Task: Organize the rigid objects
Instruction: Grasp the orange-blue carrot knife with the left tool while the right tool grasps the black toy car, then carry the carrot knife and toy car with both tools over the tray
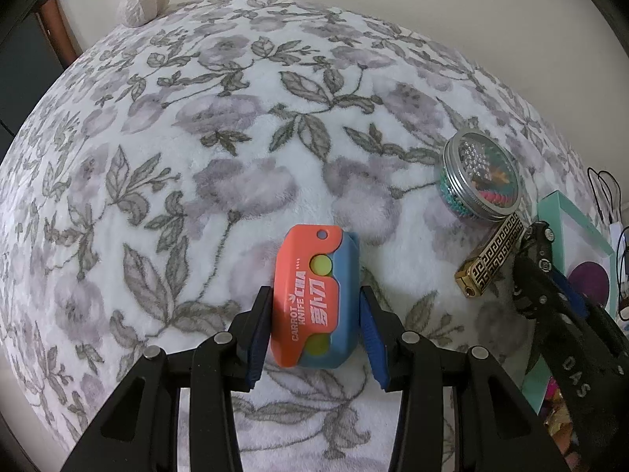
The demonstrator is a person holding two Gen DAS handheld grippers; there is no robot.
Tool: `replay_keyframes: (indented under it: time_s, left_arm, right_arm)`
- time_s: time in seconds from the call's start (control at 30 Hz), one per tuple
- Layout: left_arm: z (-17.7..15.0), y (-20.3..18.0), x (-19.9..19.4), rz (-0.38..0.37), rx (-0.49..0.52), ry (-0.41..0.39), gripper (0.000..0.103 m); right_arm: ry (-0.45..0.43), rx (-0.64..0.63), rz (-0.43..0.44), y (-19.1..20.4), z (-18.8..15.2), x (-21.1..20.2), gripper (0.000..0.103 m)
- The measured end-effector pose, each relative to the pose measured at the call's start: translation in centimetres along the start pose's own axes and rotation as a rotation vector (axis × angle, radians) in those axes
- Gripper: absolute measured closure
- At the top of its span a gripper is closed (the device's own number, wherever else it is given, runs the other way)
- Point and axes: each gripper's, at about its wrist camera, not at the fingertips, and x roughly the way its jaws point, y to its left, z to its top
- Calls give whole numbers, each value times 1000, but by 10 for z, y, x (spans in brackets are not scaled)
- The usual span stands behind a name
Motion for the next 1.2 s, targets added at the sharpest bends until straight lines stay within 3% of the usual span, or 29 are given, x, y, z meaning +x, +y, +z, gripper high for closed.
replay_keyframes:
  time_s: [0.53,0.67,1.0,1.2]
  left_arm:
    - [4,-10,-38,-37,4,-94,59]
    - [7,-24,-53,-95,23,-117,59]
    - [-13,-105,-99,-267,216,-180,59]
    - [-46,-166,-91,-334,373,-139,59]
  right_arm:
    - [-135,89,64,-31,21,-65,69]
    - [-158,129,46,-52,23,-81,69]
    - [-127,188,-52,-122,16,-108,69]
    - [-84,199,-95,-154,5,-110,69]
